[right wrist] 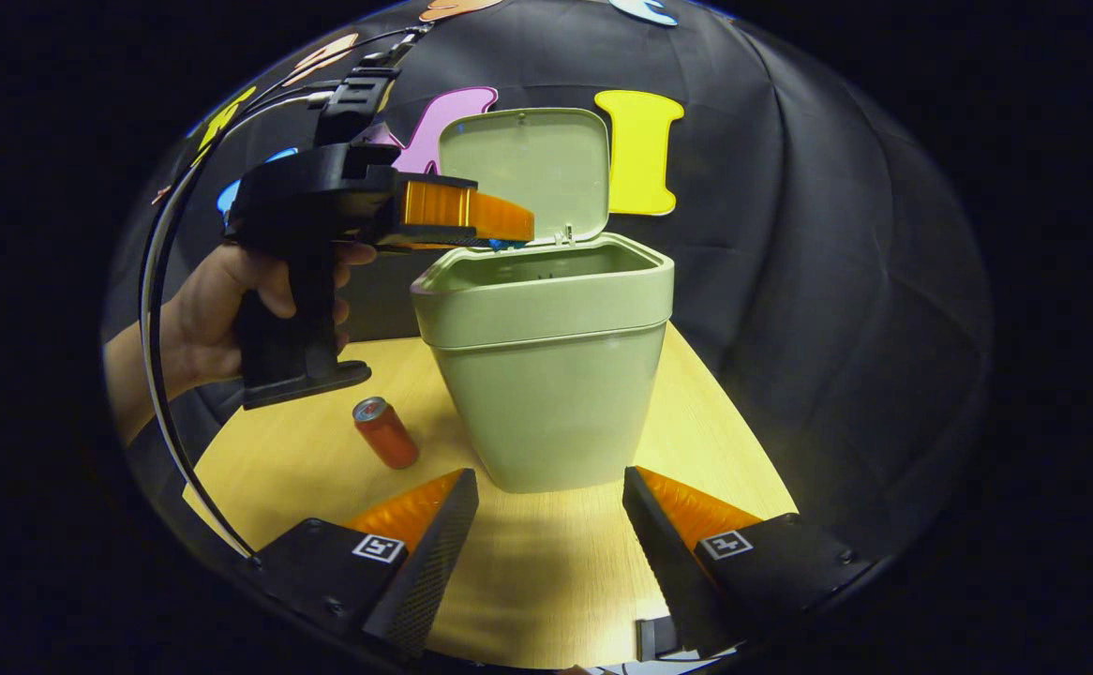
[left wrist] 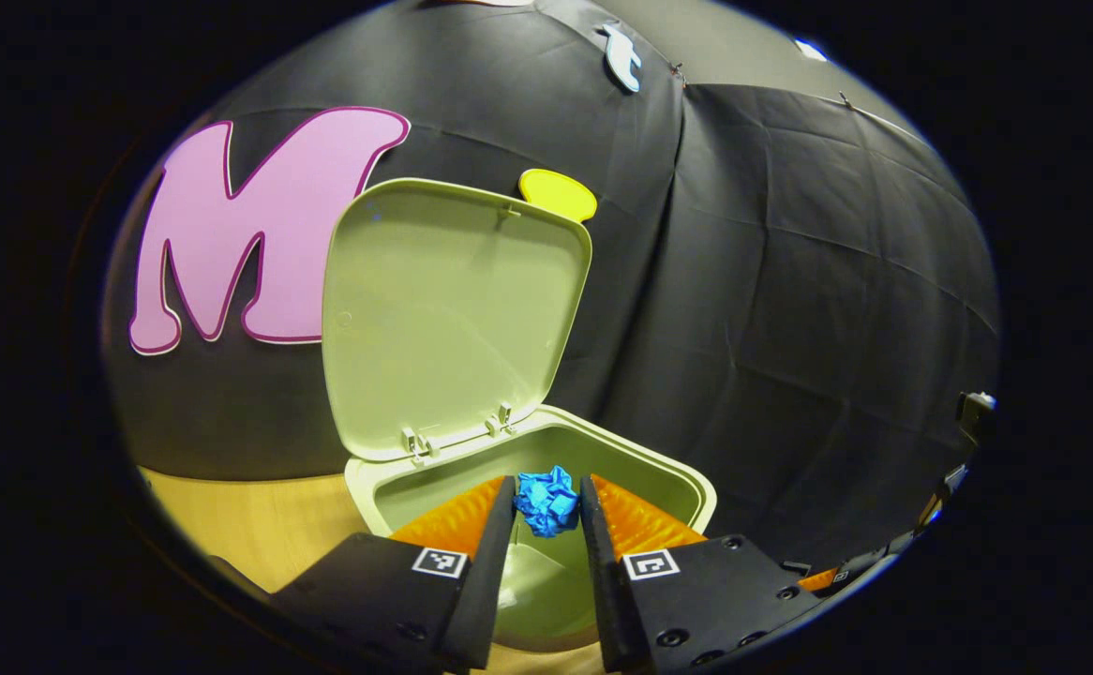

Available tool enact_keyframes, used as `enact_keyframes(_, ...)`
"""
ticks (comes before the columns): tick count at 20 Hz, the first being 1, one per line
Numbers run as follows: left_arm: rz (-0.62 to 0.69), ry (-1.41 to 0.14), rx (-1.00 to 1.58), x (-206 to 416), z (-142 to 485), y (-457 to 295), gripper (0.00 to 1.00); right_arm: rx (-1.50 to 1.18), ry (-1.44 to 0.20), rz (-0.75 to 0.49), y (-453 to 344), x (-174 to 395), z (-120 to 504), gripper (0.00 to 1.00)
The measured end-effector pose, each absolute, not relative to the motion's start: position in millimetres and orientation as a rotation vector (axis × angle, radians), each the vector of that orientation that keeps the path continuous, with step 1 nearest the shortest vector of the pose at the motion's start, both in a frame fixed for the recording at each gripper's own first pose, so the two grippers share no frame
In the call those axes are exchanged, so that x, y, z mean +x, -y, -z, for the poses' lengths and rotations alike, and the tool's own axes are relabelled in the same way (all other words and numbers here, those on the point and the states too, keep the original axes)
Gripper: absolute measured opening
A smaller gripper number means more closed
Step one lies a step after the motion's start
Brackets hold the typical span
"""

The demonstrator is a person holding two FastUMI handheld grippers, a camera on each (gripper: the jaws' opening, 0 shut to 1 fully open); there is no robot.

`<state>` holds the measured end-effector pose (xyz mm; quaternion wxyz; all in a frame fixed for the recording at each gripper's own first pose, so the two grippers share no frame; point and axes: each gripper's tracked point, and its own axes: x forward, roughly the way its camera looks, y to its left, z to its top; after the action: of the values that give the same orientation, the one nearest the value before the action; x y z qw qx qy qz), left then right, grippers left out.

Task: Press the lid of the desktop garbage bin to open it, pick up the crumpled paper on the desktop and throw it into the bin, then pick up the pop can on the desktop and drop it into the bin, and finally close the garbage bin lid.

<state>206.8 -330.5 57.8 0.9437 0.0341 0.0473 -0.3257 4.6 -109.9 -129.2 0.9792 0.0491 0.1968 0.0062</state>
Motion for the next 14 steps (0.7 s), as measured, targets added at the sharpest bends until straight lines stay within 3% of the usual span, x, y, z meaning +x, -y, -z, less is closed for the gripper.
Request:
enact_keyframes(1,0.656,-0.094,0.060,208.0,-58.7,330.2,0.48,0.100,-0.398,-0.013,109.6,3.9,129.7,0.98)
enact_keyframes(5,0.617,-0.095,0.030,214.1,-57.5,315.1,0.94,0.097,-0.402,-0.019,105.4,3.6,131.6,0.98)
enact_keyframes(14,0.520,0.040,-0.047,182.7,-81.1,227.0,0.96,0.078,-0.397,-0.072,76.8,8.8,130.6,0.98)
